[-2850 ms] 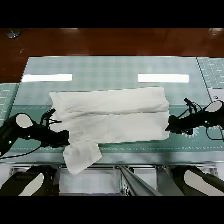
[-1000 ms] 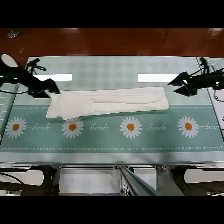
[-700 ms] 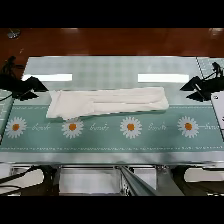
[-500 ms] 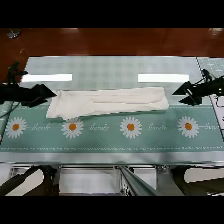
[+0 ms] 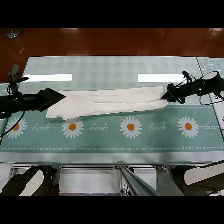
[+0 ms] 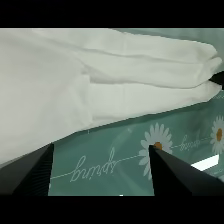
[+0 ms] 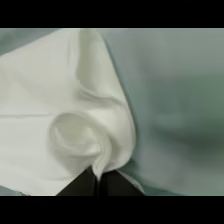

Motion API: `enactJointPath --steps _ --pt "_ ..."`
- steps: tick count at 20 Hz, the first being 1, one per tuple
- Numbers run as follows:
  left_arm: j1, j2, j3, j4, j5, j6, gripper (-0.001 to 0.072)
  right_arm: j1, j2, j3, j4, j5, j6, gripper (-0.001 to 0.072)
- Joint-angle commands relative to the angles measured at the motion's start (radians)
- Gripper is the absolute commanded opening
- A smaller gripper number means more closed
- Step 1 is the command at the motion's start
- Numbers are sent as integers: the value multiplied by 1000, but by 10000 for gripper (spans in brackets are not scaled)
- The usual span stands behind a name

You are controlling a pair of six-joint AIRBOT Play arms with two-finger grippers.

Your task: Fold the shirts.

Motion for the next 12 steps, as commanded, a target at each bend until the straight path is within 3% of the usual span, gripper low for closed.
enactJointPath --steps 1,2,3,7,10,12 --pt "-22 10 -7 -31 2 5 680 20 -2 66 6 39 -27 28" --pt "-36 9 -7 -31 -1 18 399 12 13 85 -3 69 -24 27" --pt "-53 8 -7 -32 0 47 28 0 43 87 -23 82 -13 27" --pt "-256 1 8 -23 201 50 13 -24 291 16 -133 148 -20 27" --pt "-529 -85 75 133 401 -120 12 -35 571 -150 -199 148 -10 27" --pt "-694 -217 165 198 452 -209 12 -35 769 -250 -188 142 23 28"
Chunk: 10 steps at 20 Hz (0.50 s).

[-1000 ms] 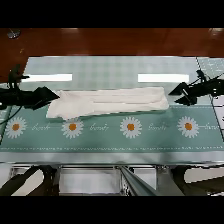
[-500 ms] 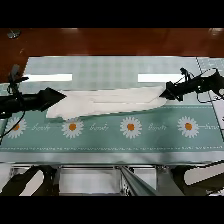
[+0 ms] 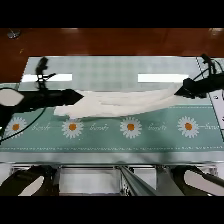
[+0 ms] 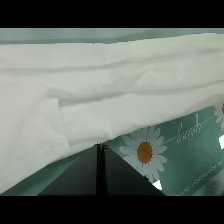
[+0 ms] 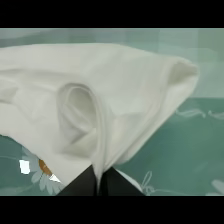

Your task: Fold the shirts.

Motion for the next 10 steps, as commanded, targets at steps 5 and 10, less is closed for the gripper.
enactJointPath --steps 5,10 --pt "-457 -498 385 113 116 -214 12 -5 531 -185 -10 12 135 27" --pt "-600 -738 610 110 48 -258 13 -5 575 -185 57 51 142 28"
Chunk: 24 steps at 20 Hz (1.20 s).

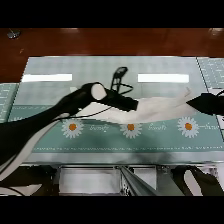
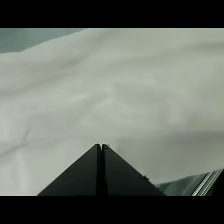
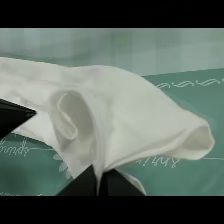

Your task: Fold the shirts.

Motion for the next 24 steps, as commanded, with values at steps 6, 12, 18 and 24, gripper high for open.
enactJointPath --steps 6,12,18,24 --pt "-203 -291 249 -47 -96 -100 14 1 41 -8 138 -45 -21 27" --pt "-47 -222 311 -52 -184 -101 16 4 41 -8 122 -39 -27 28" --pt "346 82 310 31 -303 -60 16 332 -74 14 135 -177 23 27" --pt "848 453 254 265 -489 -55 17 736 -496 315 136 -348 51 28"
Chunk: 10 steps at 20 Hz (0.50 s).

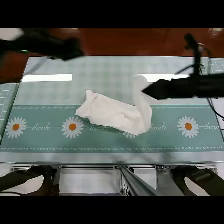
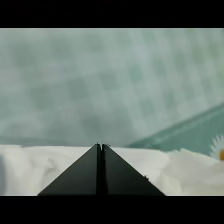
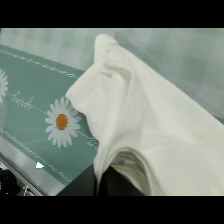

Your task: Fold the shirts.

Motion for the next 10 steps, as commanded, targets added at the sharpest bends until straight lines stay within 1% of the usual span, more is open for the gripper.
enactJointPath --steps 1,3,4,7,10 --pt "306 246 -72 85 -69 6 17 205 -279 197 0 -74 14 28" --pt "415 409 -183 84 -43 25 17 269 -452 318 1 -84 15 28" --pt "441 479 -243 82 -37 25 17 291 -529 372 3 -92 18 28" --pt "448 670 -445 73 -32 25 17 332 -724 502 63 -104 29 28" --pt "426 790 -630 55 1 25 17 367 -839 591 88 -102 57 28"
